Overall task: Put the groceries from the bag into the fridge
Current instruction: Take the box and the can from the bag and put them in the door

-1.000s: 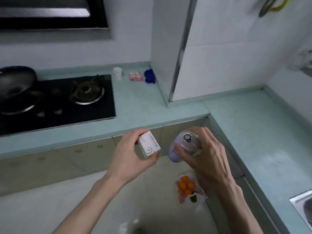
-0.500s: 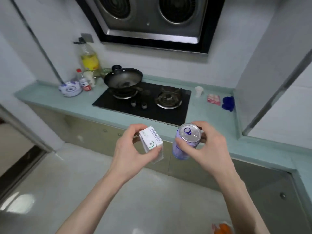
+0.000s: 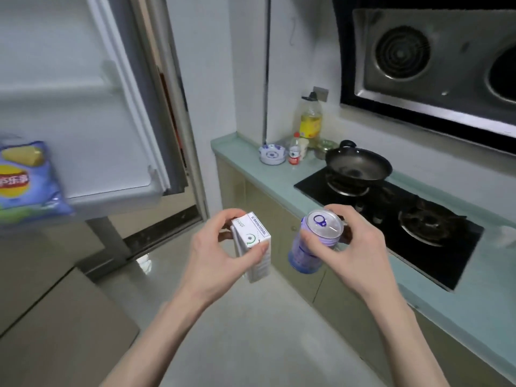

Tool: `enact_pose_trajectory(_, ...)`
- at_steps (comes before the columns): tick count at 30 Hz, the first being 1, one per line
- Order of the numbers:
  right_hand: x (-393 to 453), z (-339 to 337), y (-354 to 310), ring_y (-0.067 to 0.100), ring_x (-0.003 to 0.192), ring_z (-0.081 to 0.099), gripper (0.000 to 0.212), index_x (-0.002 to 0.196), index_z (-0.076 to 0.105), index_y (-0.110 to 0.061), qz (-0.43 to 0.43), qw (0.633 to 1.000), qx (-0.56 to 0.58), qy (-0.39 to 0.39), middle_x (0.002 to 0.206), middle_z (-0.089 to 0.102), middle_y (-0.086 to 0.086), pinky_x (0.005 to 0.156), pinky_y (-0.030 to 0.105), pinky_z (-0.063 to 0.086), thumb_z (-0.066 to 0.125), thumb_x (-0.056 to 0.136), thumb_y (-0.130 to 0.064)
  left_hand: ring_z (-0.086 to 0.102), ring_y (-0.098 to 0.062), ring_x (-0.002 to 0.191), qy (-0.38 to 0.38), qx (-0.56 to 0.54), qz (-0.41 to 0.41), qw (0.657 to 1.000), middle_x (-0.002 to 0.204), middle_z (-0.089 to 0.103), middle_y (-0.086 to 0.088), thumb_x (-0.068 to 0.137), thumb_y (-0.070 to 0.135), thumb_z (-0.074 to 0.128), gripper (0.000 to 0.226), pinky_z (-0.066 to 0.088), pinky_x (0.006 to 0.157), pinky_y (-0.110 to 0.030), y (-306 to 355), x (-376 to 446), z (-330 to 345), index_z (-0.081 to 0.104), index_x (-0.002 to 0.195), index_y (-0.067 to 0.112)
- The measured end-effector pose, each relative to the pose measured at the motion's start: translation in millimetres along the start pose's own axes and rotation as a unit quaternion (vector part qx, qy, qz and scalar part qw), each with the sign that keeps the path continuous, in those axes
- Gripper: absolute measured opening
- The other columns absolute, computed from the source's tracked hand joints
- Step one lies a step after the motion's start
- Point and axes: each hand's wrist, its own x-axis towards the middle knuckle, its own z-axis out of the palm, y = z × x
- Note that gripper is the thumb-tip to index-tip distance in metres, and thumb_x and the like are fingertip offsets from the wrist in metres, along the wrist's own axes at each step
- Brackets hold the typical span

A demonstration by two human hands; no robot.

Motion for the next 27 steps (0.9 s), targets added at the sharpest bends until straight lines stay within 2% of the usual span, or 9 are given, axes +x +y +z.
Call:
enact_pose_trajectory(4,21.0,68.1,-49.0,0.005,0.091,0.068,0.038,0.106,0.067,-0.03,-0.032,0.999,0.024,-0.029,0.096,0.07,-0.022,0.077,0.014,0.051,0.088,0.076,-0.04,0.07,-0.005,0.101,0.045,0.012,-0.028,0.998,0.11,0.072,0.018,0.066,0.043,0.088,0.056,0.055,0.091,-0.024,-38.0,3.3,-79.0,0.064,0.116,0.036)
enact_pose_trajectory(10,41.8,162.8,-118.7,0.006,0.091,0.068,0.034,0.103,0.068,-0.034,-0.065,0.995,0.057,-0.053,0.097,0.071,-0.022,0.076,0.018,0.052,0.087,0.075,-0.038,0.071,-0.003,0.097,0.109,0.02,-0.05,0.993,0.106,0.073,0.017,0.069,0.029,0.092,0.05,0.054,0.089,-0.017,-84.5,11.1,-182.4,0.066,0.112,0.034)
enact_pose_trajectory(15,53.3,225.6,-166.0,0.006,0.088,0.069,0.035,0.103,0.067,-0.035,-0.085,0.992,0.068,-0.063,0.097,0.071,-0.022,0.075,0.023,0.054,0.087,0.076,-0.041,0.074,-0.004,0.092,0.14,0.01,-0.056,0.989,0.102,0.076,0.015,0.069,0.024,0.093,0.05,0.058,0.086,-0.024,-113.5,24.9,-244.4,0.066,0.11,0.031)
enact_pose_trajectory(18,62.4,252.0,-190.0,0.007,0.085,0.069,0.036,0.104,0.066,-0.036,-0.096,0.99,0.073,-0.068,0.097,0.071,-0.023,0.075,0.023,0.054,0.086,0.075,-0.045,0.072,0.001,0.09,0.152,0.016,-0.056,0.987,0.099,0.075,0.02,0.069,0.026,0.093,0.049,0.059,0.083,-0.022,-123.2,35.9,-274.0,0.066,0.109,0.031)
enact_pose_trajectory(22,77.8,275.0,-213.6,0.005,0.084,0.069,0.036,0.104,0.066,-0.036,-0.108,0.989,0.072,-0.065,0.095,0.07,-0.026,0.071,0.018,0.051,0.084,0.075,-0.048,0.068,0.005,0.095,0.164,0.046,-0.046,0.984,0.101,0.072,0.028,0.067,0.039,0.092,0.052,0.055,0.084,-0.017,-130.9,56.0,-301.7,0.066,0.111,0.036)
enact_pose_trajectory(27,100.8,300.5,-227.9,0.006,0.085,0.07,0.037,0.106,0.067,-0.033,-0.105,0.99,0.082,-0.049,0.098,0.072,-0.021,0.073,0.021,0.052,0.084,0.077,-0.047,0.066,0.003,0.095,0.167,0.038,-0.042,0.984,0.102,0.073,0.02,0.068,0.043,0.092,0.053,0.056,0.079,-0.017,-136.4,85.4,-319.4,0.064,0.113,0.038)
